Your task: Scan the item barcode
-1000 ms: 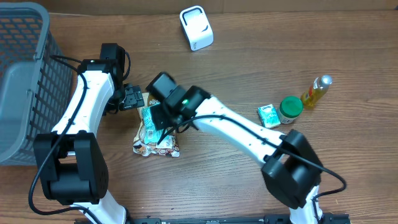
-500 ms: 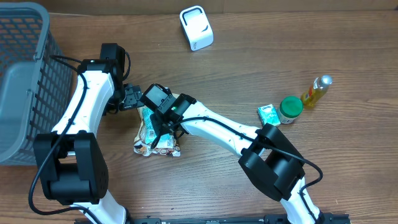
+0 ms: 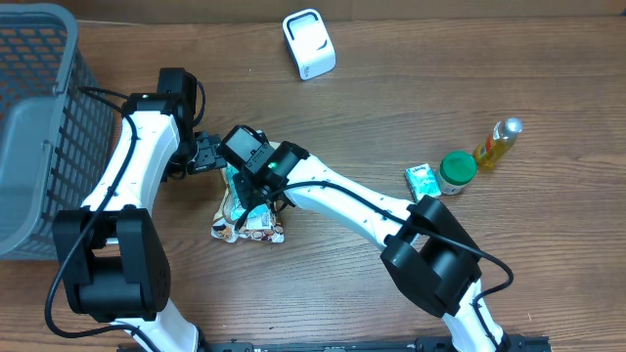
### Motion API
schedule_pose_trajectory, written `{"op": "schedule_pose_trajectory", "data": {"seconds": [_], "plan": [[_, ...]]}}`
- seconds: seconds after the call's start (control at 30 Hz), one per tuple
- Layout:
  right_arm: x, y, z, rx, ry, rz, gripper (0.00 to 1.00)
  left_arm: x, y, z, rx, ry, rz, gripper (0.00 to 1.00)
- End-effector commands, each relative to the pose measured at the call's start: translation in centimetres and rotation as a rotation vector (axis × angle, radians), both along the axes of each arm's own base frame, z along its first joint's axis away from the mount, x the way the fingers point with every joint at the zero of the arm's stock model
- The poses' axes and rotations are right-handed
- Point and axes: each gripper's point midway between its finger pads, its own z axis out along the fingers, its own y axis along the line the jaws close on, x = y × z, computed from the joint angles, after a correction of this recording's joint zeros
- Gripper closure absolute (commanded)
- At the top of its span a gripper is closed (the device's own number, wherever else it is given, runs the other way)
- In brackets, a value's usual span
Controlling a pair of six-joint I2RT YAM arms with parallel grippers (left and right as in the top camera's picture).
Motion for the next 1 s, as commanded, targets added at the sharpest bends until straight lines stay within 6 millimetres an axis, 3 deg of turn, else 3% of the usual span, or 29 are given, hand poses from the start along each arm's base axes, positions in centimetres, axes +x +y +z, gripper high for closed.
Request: {"op": "schedule_pose_trajectory", "data": {"seconds": [0.0,0.77,0.97], "plan": [[1.2,0.6,5.1,0.083,-0.082,-0.015,0.96,0.4,0.2,0.6,0.005,-0.021,-0.002,0.01],[1.6,-0.9,4.5,0.006,-0.104,-0.005,0.95,0.4,0.2,0.6,0.005,-0.021,-0.002,0.00],[0.8,-1.9,2.6,-0.035,-0.074,-0.003,0.96,0.4,0.2,0.6,0.005,-0.021,-0.002,0.00]]}}
